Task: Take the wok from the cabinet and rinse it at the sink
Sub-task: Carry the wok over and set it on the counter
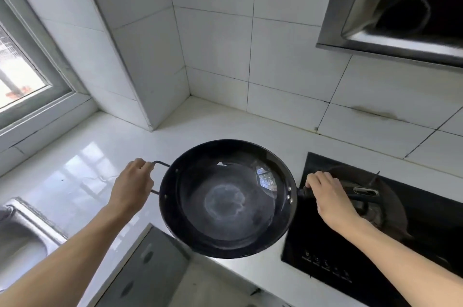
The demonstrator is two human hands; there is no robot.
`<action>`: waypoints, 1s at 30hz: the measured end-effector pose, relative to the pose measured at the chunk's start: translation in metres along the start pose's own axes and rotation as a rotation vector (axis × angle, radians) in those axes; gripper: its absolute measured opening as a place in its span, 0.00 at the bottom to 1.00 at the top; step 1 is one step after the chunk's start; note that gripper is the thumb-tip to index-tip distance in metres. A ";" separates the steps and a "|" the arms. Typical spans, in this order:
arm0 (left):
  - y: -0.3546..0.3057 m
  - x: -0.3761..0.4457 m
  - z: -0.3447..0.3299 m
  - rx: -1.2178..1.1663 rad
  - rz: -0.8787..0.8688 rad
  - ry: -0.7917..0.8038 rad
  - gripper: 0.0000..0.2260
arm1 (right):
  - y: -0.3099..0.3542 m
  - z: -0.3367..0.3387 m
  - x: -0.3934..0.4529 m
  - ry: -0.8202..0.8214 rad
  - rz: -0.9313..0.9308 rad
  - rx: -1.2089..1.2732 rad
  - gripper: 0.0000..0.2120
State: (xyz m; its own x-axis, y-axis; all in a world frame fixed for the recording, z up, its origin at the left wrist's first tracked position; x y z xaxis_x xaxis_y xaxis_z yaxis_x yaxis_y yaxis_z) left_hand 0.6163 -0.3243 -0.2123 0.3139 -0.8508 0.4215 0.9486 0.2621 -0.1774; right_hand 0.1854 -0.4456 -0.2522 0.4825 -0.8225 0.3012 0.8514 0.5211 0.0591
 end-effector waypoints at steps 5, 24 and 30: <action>0.012 0.019 -0.031 -0.023 -0.020 0.030 0.08 | 0.003 -0.020 0.012 0.030 -0.041 -0.024 0.28; 0.026 0.046 -0.082 -0.076 -0.079 0.032 0.10 | 0.006 -0.055 0.016 0.061 -0.133 -0.026 0.28; 0.028 0.045 -0.094 -0.077 -0.086 0.031 0.10 | 0.004 -0.062 0.014 0.068 -0.154 -0.023 0.28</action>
State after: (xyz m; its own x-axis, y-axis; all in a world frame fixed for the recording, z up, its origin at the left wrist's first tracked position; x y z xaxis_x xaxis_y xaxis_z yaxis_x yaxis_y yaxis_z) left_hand 0.6529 -0.3981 -0.2815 0.2291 -0.8826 0.4105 0.9656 0.1528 -0.2102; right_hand 0.2083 -0.4691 -0.3064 0.3582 -0.9062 0.2247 0.9204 0.3831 0.0780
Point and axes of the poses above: each hand's wrist, its own x-axis towards the middle knuckle, its own z-axis out of the back of the hand, y = z × x, the point moved 10 cm from there along x, towards the middle knuckle, and after that the axes turned 12 degrees about -y, right-handed, at the moved point
